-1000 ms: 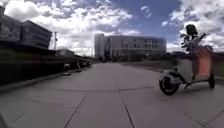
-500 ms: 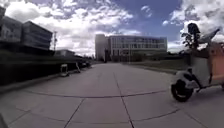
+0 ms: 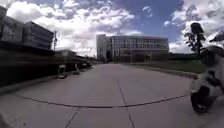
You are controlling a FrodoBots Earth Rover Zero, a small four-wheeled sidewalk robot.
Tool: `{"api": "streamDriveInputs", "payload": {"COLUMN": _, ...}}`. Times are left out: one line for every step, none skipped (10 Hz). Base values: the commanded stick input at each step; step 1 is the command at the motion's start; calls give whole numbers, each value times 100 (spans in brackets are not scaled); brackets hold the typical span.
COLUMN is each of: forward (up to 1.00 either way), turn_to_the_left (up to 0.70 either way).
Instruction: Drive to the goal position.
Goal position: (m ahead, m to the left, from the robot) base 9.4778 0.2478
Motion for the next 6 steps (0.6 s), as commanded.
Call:
{"api": "streamDriveInputs", "payload": {"forward": 70, "turn_to_the_left": 0}}
{"api": "streamDriveInputs", "payload": {"forward": 70, "turn_to_the_left": 0}}
{"api": "streamDriveInputs", "payload": {"forward": 70, "turn_to_the_left": 0}}
{"api": "streamDriveInputs", "payload": {"forward": 70, "turn_to_the_left": 0}}
{"api": "streamDriveInputs", "payload": {"forward": 70, "turn_to_the_left": 0}}
{"api": "streamDriveInputs", "payload": {"forward": 70, "turn_to_the_left": 0}}
